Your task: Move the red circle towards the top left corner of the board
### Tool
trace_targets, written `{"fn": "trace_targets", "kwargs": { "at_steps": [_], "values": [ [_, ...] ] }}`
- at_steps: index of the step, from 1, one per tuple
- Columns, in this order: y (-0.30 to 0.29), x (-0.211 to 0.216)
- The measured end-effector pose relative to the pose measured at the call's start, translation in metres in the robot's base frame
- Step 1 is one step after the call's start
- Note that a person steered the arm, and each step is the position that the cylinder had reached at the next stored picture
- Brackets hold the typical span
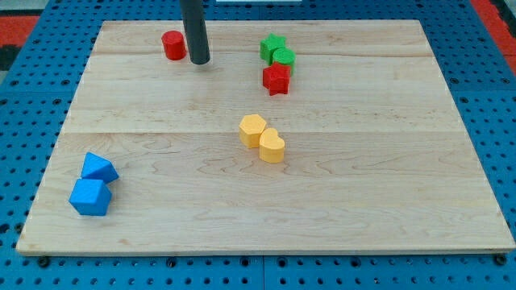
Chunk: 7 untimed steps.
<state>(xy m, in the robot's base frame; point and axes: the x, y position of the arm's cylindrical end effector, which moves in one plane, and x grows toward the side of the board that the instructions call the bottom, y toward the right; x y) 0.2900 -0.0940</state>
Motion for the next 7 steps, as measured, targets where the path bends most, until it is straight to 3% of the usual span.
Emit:
{"fn": "trace_targets", "kwargs": {
  "at_steps": [7],
  "values": [
    [-0.044,-0.018]
  ]
}}
